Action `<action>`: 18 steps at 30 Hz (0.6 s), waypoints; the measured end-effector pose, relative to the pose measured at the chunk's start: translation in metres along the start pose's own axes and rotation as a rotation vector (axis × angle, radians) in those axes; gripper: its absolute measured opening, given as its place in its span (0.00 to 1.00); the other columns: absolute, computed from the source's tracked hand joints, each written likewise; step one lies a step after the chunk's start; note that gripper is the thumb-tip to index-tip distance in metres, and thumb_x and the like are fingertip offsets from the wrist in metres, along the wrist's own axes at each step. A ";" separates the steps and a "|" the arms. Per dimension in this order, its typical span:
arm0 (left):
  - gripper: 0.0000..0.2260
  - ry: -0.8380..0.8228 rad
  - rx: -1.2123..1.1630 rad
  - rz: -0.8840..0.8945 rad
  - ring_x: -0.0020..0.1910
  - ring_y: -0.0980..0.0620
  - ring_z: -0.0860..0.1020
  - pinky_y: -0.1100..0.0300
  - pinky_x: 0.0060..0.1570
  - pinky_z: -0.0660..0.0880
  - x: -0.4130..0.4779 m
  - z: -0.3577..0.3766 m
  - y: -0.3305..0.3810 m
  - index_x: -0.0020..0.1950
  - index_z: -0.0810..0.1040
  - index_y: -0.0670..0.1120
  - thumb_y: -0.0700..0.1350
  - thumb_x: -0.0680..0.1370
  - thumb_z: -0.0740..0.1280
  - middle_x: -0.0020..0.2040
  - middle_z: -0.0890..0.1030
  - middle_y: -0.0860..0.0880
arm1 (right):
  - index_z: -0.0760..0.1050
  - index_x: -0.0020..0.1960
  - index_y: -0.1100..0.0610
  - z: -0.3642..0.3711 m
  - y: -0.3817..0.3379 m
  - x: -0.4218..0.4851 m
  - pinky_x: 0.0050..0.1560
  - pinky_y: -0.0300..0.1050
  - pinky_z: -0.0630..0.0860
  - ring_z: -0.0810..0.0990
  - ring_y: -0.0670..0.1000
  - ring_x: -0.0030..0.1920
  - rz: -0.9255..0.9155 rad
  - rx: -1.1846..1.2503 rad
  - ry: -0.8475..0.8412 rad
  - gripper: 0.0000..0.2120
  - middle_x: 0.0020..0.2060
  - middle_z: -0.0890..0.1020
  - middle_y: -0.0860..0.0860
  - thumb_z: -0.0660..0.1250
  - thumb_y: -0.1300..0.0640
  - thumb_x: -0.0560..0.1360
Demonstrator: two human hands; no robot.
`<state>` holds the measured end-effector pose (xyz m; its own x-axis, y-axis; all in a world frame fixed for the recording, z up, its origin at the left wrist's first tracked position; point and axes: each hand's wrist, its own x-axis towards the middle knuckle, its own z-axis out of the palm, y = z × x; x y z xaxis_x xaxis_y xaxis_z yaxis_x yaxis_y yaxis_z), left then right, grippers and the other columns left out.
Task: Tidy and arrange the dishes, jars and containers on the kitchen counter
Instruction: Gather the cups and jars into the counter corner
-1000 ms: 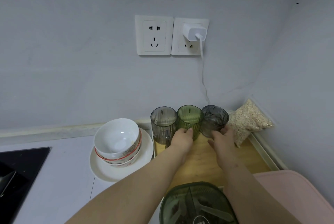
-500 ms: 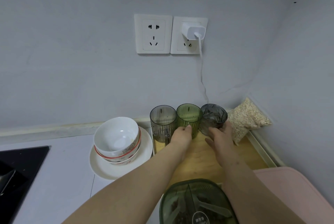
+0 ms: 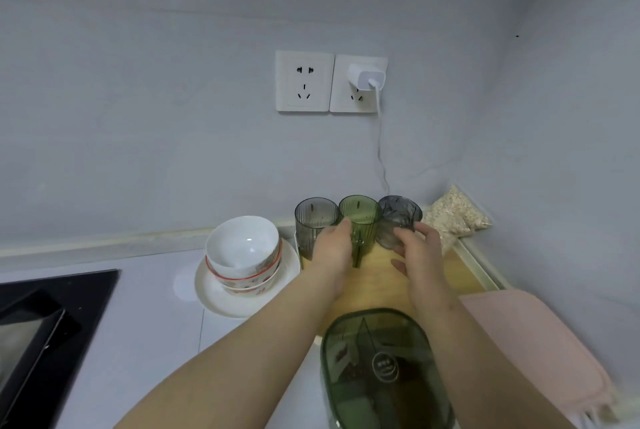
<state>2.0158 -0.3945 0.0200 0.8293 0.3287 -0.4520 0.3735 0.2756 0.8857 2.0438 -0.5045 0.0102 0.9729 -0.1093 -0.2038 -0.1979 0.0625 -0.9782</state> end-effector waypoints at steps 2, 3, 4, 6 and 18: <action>0.15 -0.015 -0.067 0.014 0.47 0.49 0.74 0.57 0.51 0.72 -0.015 -0.012 0.006 0.61 0.73 0.43 0.51 0.81 0.56 0.50 0.76 0.46 | 0.64 0.67 0.56 0.007 -0.005 -0.018 0.51 0.47 0.73 0.74 0.51 0.52 -0.008 0.001 -0.021 0.20 0.61 0.73 0.54 0.63 0.60 0.76; 0.12 -0.017 -0.095 0.024 0.40 0.51 0.74 0.59 0.42 0.70 -0.022 -0.018 0.009 0.54 0.74 0.45 0.50 0.81 0.56 0.44 0.76 0.48 | 0.65 0.67 0.56 0.011 -0.008 -0.027 0.49 0.46 0.73 0.74 0.50 0.51 -0.016 -0.008 -0.036 0.20 0.59 0.74 0.54 0.63 0.60 0.76; 0.10 -0.014 -0.105 0.036 0.34 0.53 0.70 0.61 0.36 0.67 -0.028 -0.026 0.011 0.47 0.73 0.46 0.49 0.81 0.56 0.38 0.74 0.49 | 0.65 0.67 0.56 0.015 -0.010 -0.036 0.47 0.45 0.73 0.75 0.49 0.48 -0.025 -0.013 -0.051 0.20 0.56 0.75 0.53 0.63 0.59 0.76; 0.10 -0.013 -0.139 0.057 0.30 0.54 0.68 0.62 0.32 0.64 -0.040 -0.043 0.014 0.41 0.70 0.48 0.46 0.81 0.56 0.35 0.72 0.51 | 0.65 0.66 0.57 0.023 -0.013 -0.055 0.43 0.42 0.72 0.73 0.46 0.42 -0.038 -0.012 -0.081 0.19 0.47 0.74 0.50 0.63 0.60 0.77; 0.04 0.104 -0.173 0.234 0.39 0.53 0.77 0.61 0.40 0.72 -0.148 -0.198 0.022 0.51 0.74 0.45 0.43 0.79 0.61 0.40 0.77 0.49 | 0.72 0.55 0.57 0.126 -0.017 -0.205 0.40 0.41 0.72 0.76 0.49 0.41 -0.006 0.118 -0.337 0.07 0.45 0.75 0.50 0.62 0.61 0.77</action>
<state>1.8192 -0.2584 0.0852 0.8342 0.4894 -0.2541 0.0940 0.3279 0.9400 1.8623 -0.3581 0.0735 0.9627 0.2222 -0.1542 -0.1957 0.1790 -0.9642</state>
